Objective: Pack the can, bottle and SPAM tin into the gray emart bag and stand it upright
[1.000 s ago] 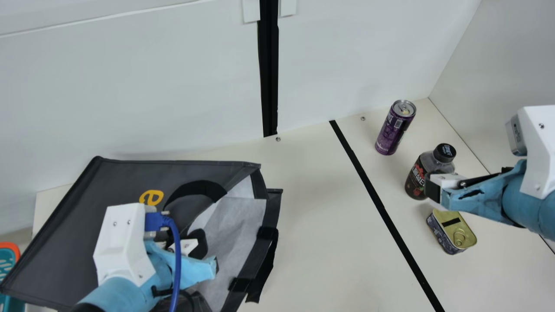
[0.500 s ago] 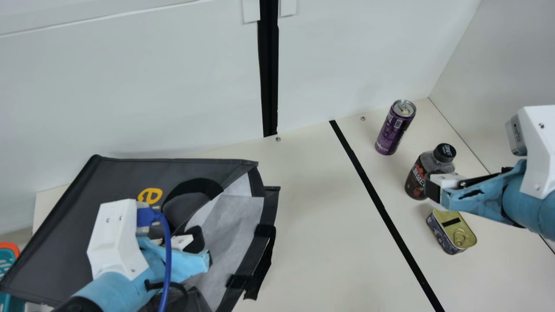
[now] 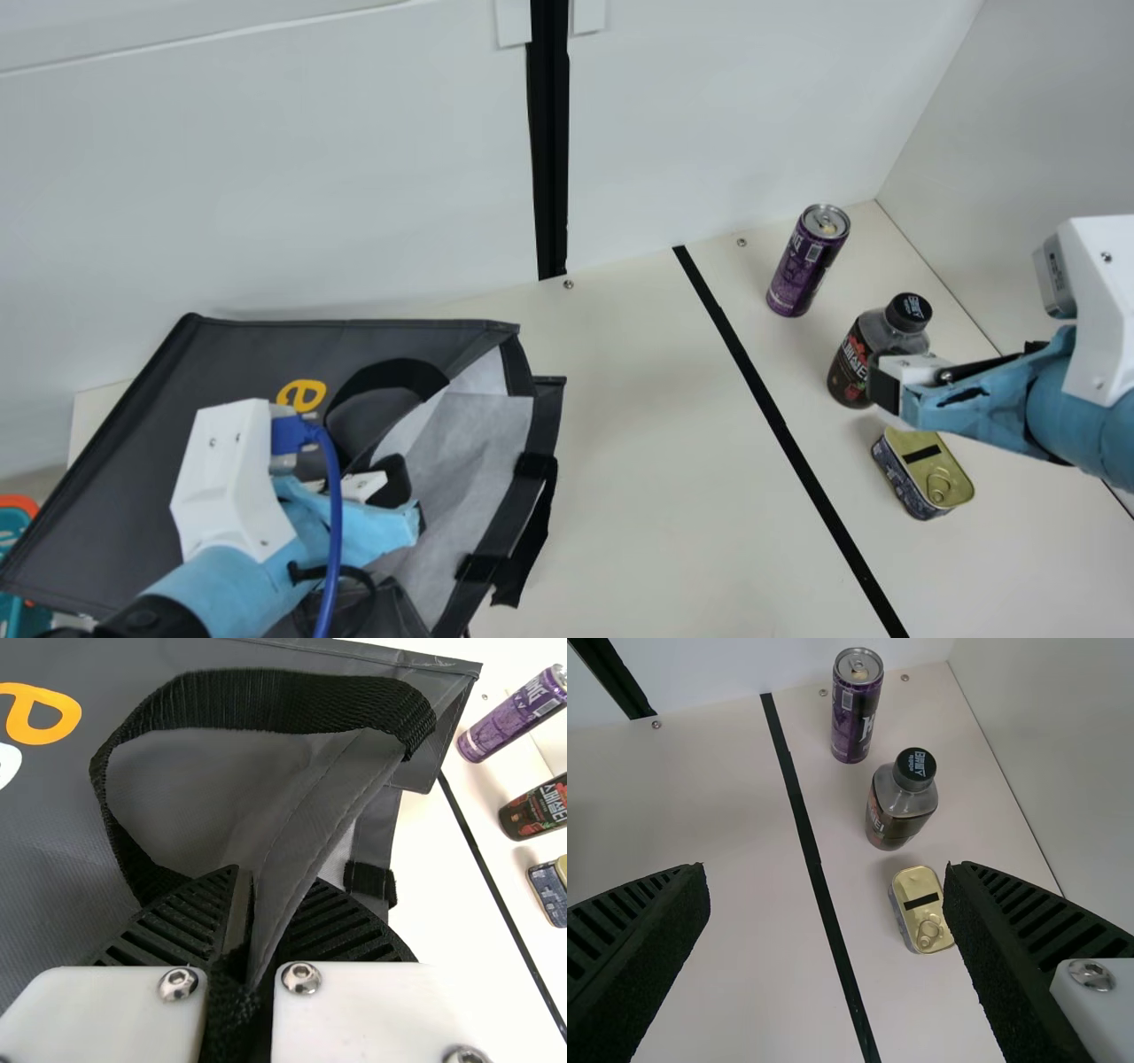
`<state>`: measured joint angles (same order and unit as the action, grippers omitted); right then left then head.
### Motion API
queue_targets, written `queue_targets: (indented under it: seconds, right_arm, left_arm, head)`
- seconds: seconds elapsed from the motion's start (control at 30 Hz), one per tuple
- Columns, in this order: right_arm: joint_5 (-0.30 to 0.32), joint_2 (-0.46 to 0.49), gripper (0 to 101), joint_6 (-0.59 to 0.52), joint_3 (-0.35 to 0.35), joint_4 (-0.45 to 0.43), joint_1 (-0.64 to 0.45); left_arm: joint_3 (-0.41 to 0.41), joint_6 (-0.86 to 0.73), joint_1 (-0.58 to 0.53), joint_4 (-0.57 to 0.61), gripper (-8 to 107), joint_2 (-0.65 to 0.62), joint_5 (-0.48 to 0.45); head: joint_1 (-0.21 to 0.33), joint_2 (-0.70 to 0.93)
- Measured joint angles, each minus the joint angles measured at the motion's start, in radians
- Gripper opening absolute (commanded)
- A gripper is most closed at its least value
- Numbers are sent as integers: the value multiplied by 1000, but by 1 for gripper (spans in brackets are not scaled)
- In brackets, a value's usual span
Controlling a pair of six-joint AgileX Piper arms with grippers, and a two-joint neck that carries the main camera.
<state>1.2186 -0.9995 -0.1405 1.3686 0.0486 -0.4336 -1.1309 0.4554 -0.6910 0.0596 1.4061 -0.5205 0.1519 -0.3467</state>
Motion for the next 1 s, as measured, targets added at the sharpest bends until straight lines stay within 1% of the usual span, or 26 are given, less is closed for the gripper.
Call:
queue_targets:
  seconds: [0.33, 1.0]
  right_arm:
    - [0, 0, 95, 0, 0, 0, 0]
    - [0, 0, 95, 0, 0, 0, 0]
  left_arm:
    - [-4, -14, 12, 4, -8, 1, 0]
    - [-7, 3, 11, -33, -8, 4, -4]
  head:
    - [0, -2]
    - [0, -2]
